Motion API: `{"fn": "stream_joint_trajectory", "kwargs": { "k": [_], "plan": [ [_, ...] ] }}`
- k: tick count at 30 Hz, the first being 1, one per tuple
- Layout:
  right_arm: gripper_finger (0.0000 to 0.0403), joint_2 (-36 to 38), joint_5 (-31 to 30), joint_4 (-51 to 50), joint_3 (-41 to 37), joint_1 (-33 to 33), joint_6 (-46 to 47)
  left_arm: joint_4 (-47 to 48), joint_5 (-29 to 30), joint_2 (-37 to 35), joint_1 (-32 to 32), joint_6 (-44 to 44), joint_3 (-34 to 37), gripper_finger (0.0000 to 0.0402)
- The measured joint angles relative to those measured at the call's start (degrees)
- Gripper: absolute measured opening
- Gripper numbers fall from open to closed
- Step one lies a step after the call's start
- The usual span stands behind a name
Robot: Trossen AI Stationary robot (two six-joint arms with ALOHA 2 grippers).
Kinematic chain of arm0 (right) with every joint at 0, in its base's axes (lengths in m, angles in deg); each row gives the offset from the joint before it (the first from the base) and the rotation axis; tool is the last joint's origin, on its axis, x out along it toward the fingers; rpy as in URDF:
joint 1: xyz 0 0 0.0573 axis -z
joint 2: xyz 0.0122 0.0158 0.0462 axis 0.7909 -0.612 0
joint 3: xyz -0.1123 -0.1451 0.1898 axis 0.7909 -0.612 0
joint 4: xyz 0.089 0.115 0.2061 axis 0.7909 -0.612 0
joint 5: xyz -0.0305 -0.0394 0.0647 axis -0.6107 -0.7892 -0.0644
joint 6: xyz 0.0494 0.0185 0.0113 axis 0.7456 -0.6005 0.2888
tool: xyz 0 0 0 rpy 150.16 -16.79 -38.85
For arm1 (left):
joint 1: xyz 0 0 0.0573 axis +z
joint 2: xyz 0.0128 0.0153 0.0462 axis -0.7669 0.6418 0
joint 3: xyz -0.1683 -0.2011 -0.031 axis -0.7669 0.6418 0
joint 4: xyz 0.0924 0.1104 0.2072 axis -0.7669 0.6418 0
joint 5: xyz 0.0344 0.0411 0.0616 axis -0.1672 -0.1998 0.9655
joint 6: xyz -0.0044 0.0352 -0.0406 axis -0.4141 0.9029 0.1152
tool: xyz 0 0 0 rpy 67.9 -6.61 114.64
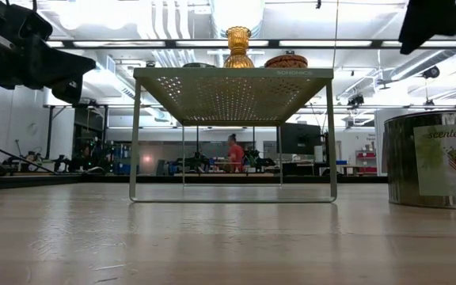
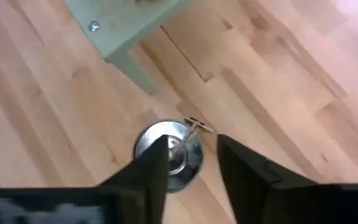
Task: Pick & Place candle stick holders
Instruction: Put the green scented candle on the shelf aligned with the other brown scented candle
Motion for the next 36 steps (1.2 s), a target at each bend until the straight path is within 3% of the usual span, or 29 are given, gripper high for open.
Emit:
{"fn": "stream_joint_trajectory", "kwargs": {
  "k": [11,15,36],
  "plan": [
    [0.0337,-12.2,5.8,-5.7,9.7,1.7,-2.0,0.0,0.0,0.0,0.0,0.0,0.0,0.0007],
    [0.0391,-14.7,7.5,-9.1,10.1,3.1,-2.7,0.0,0.0,0.0,0.0,0.0,0.0,0.0007],
    [0.0396,-21.7,15.0,-3.1,8.1,5.4,-14.0,0.0,0.0,0.0,0.0,0.0,0.0,0.0007]
  ]
}}
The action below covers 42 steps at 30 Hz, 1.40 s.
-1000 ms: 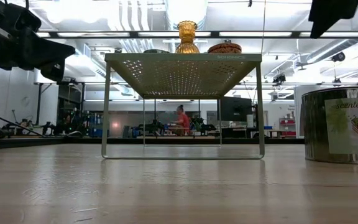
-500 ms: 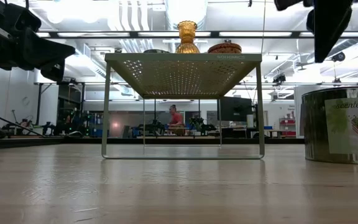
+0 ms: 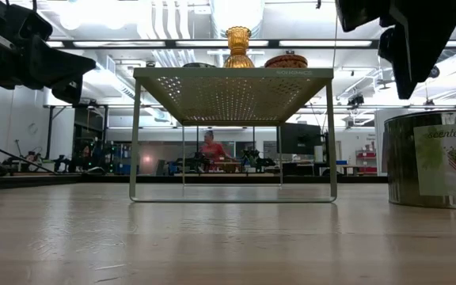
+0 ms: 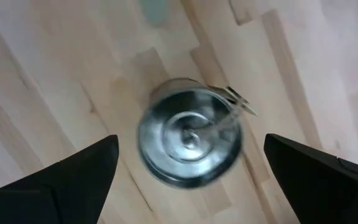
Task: Pick & Place candle stick holders
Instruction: Put the green scented candle on the shelf aligned with the other brown scented candle
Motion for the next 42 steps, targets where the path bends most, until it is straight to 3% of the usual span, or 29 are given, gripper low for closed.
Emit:
{"fn": "stream_joint_trajectory", "kwargs": {
  "k": [17,28,42],
  "plan": [
    [0.0396,0.8,1.6,5.9,-8.7,0.0,-6.1,-0.1,0.0,0.0,0.0,0.0,0.0,0.0007],
    [0.0396,1.2,2.3,15.0,-14.4,-0.2,-8.9,-0.2,0.0,0.0,0.0,0.0,0.0,0.0007],
    [0.0376,0.8,3.0,19.4,-14.8,-0.6,-6.0,-0.3,0.0,0.0,0.0,0.0,0.0,0.0007]
  ]
}}
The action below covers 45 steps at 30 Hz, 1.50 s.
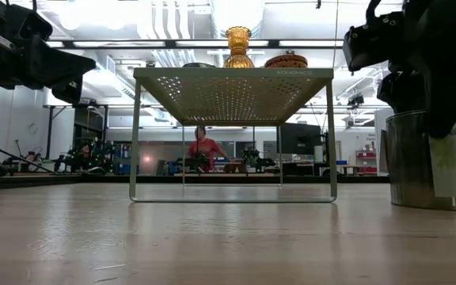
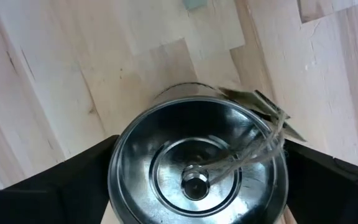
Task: Pick & Place candle stick holders
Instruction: Put the green scented candle on the shelf aligned with the other brown scented candle
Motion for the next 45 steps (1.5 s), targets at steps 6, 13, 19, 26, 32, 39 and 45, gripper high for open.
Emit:
{"fn": "stream_joint_trajectory", "kwargs": {
  "k": [6,13,19,26,32,39,45],
  "plan": [
    [0.0346,-0.1,0.7,0.4,-0.1,-0.7,2.3,0.0,0.0,0.0,0.0,0.0,0.0,0.0007],
    [0.0357,-0.1,1.2,2.2,0.1,-2.3,4.9,0.0,0.0,0.0,0.0,0.0,0.0,0.0007],
    [0.0346,-0.3,1.7,4.1,2.1,-3.0,5.0,0.0,0.0,0.0,0.0,0.0,0.0,0.0007],
    [0.0348,-0.2,1.1,4.9,5.3,-3.0,4.5,0.0,0.0,0.0,0.0,0.0,0.0,0.0007],
    [0.0349,-1.7,0.8,6.2,7.9,-3.2,4.2,0.0,0.0,0.0,0.0,0.0,0.0,0.0007],
    [0.035,-11.4,1.2,5.5,15.0,-4.3,2.4,-0.3,0.1,0.1,0.0,0.0,0.0,0.0007],
    [0.0349,-20.5,1.3,5.0,26.5,-4.7,-1.5,-0.3,0.1,0.3,0.0,0.0,0.0,0.0007]
  ]
}}
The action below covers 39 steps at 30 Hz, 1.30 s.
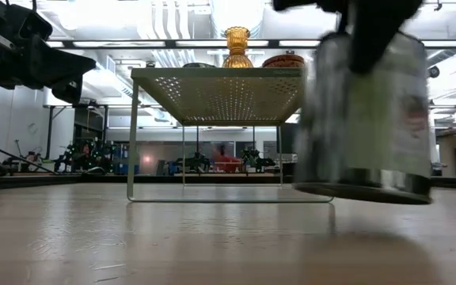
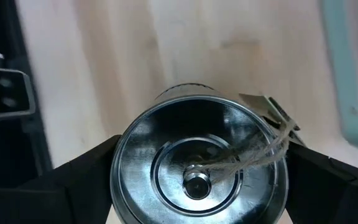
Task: Pick & Place candle stick holders
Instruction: Put the green scented candle on the shelf aligned with the other brown scented candle
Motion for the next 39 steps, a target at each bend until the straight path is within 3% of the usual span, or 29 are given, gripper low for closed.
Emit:
{"fn": "stream_joint_trajectory", "kwargs": {
  "k": [9,21,28,39],
  "plan": [
    [0.035,-12.6,-0.4,-10.0,18.4,0.0,-3.3,-0.1,0.0,0.0,0.0,0.0,0.0,0.0007],
    [0.0352,-25.3,-0.3,-15.3,38.0,1.9,-13.9,-0.2,0.0,0.1,0.0,0.0,0.0,0.0007],
    [0.0366,-28.2,1.0,-15.9,43.2,3.1,-18.5,-0.2,0.0,0.1,0.0,0.0,0.0,0.0007],
    [0.037,-28.0,1.3,-14.4,43.0,3.2,-19.9,-0.2,0.0,0.1,0.0,0.0,0.0,0.0007]
  ]
}}
